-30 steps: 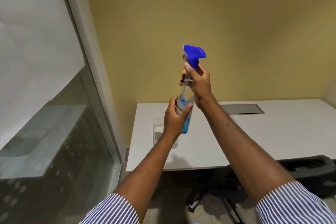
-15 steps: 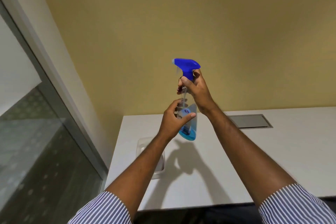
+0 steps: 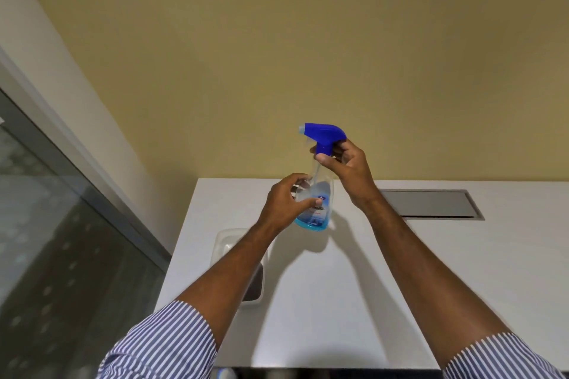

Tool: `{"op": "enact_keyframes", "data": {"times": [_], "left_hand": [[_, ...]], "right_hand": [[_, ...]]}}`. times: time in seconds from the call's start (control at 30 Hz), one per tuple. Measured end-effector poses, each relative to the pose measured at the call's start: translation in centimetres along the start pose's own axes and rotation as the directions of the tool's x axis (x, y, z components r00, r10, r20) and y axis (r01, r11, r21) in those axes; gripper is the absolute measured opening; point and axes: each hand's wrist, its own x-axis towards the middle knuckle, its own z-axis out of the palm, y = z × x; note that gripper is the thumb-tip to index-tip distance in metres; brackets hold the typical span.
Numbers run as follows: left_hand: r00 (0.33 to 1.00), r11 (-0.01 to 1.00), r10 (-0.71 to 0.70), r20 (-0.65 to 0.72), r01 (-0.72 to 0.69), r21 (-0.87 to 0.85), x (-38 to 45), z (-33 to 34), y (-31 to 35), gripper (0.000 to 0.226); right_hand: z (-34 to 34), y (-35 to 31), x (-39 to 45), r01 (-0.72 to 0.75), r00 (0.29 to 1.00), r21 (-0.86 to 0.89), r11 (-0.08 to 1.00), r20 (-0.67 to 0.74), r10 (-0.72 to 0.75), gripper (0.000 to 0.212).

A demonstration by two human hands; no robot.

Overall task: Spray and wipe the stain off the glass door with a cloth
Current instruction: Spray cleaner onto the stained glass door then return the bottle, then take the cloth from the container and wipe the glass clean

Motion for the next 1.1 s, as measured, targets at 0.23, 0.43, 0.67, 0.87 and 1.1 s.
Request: {"op": "enact_keyframes", "data": {"times": [0.23, 0.43, 0.67, 0.87, 1.1], "left_hand": [[0.987, 0.978, -0.152, 0.051, 0.142, 0.155, 1.1, 1.4, -5.3, 0.056], [0.958, 0.942, -0.275, 0.079, 0.252, 0.223, 1.1, 2.7, -9.0, 0.054], [0.912, 0.906, -0.405, 0.063, 0.391, 0.162, 0.8, 3.9, -11.4, 0.066], [0.880, 0.881, -0.467, 0.085, 0.455, 0.128, 0.6, 4.7, -12.5, 0.066], [0.871, 0.869, -0.487, 0.061, 0.476, 0.139, 0.6, 5.4, -13.1, 0.061]], "right_hand": [[0.9, 6.2, -0.8, -0.157, 0.980, -0.107, 0.982, 0.108, 0.168, 0.036], [1.1, 11.0, -1.9, -0.277, 0.948, -0.133, 0.952, 0.123, 0.293, 0.039], [1.6, 14.0, -2.7, -0.351, 0.921, -0.123, 0.928, 0.136, 0.366, 0.039], [1.5, 15.5, -3.2, -0.387, 0.903, -0.138, 0.912, 0.141, 0.405, 0.039], [1.4, 16.3, -3.5, -0.401, 0.897, -0.110, 0.910, 0.155, 0.414, 0.032]]}}
